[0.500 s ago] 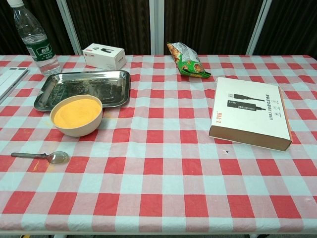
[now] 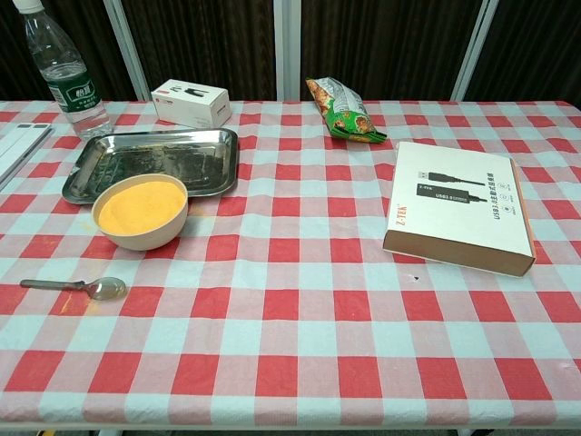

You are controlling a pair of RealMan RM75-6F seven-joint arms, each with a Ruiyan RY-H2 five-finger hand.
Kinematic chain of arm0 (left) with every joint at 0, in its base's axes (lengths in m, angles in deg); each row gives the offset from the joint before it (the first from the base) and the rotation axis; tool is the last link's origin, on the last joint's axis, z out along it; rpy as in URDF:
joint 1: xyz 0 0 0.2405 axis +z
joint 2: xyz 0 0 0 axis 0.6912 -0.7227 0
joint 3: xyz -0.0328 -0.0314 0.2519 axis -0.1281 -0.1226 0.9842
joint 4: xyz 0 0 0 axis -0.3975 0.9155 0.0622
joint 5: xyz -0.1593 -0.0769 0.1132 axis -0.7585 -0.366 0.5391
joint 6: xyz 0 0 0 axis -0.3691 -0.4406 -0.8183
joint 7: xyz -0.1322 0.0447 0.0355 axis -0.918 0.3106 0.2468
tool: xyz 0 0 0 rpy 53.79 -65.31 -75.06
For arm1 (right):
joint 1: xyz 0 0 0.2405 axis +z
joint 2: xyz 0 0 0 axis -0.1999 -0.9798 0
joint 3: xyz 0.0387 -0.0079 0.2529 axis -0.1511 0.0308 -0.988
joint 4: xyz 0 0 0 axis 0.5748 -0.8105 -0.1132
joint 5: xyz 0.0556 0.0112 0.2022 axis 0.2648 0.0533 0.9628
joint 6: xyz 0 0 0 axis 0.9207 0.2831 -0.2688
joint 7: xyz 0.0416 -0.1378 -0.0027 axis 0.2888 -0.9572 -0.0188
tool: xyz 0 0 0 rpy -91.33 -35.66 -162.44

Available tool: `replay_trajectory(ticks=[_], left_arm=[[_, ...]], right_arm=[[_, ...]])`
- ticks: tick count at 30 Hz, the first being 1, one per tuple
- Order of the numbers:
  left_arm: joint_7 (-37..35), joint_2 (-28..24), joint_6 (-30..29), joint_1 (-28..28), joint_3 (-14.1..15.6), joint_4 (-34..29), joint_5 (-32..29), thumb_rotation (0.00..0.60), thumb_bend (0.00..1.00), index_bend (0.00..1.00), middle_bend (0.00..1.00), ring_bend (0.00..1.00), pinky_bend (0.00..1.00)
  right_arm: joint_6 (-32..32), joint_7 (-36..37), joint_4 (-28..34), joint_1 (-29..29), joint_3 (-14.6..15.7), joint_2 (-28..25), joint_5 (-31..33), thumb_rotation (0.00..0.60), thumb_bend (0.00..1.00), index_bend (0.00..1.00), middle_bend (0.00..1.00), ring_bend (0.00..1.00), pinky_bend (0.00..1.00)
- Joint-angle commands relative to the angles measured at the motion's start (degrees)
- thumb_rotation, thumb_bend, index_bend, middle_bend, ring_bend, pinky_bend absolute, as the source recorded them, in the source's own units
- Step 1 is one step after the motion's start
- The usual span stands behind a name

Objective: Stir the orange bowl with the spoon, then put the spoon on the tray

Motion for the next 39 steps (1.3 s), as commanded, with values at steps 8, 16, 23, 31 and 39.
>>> replay_trajectory(ticks=[8, 16, 23, 31, 39], left_arm=[[3.0, 2.78, 10.05, -5.62, -1.9, 0.82, 1.63, 0.6, 0.12, 0.42, 0.47, 0.31, 0.35], [2.21, 9.21, 24.31, -13.93, -2.18, 6.15, 3.4, 0.6, 0.14, 0.52, 0.7, 0.59, 0.65], [3.29, 15.38, 33.25, -18.14, -2.21, 11.12, 0.73, 0.6, 0.16, 0.56, 0.87, 0.8, 0.9], [5.5, 18.67, 36.16, -19.54, -2.67, 13.01, -2.47, 0.6, 0.18, 0.58, 0.93, 0.84, 0.93], [6.22, 18.64, 38.94, -20.15, -2.06, 12.35, -5.21, 0.6, 0.27, 0.58, 0.94, 0.85, 0.93]], right_arm=[[0.6, -0.17, 0.01, 0.99, -1.03, -0.81, 0.32, 0.6, 0.17, 0.09, 0.22, 0.0, 0.13], [2.74, -1.16, 0.96, 2.62, -1.81, -1.49, 1.09, 0.6, 0.17, 0.09, 0.22, 0.0, 0.13], [4.02, -1.29, 0.95, 3.06, -1.84, -1.55, 2.01, 0.6, 0.17, 0.09, 0.22, 0.0, 0.13], [4.52, -1.2, 0.76, 3.15, -1.79, -1.49, 2.6, 0.6, 0.17, 0.09, 0.22, 0.0, 0.13], [4.8, -0.91, 0.41, 3.22, -1.71, -1.26, 2.77, 0.6, 0.17, 0.09, 0.22, 0.0, 0.13]])
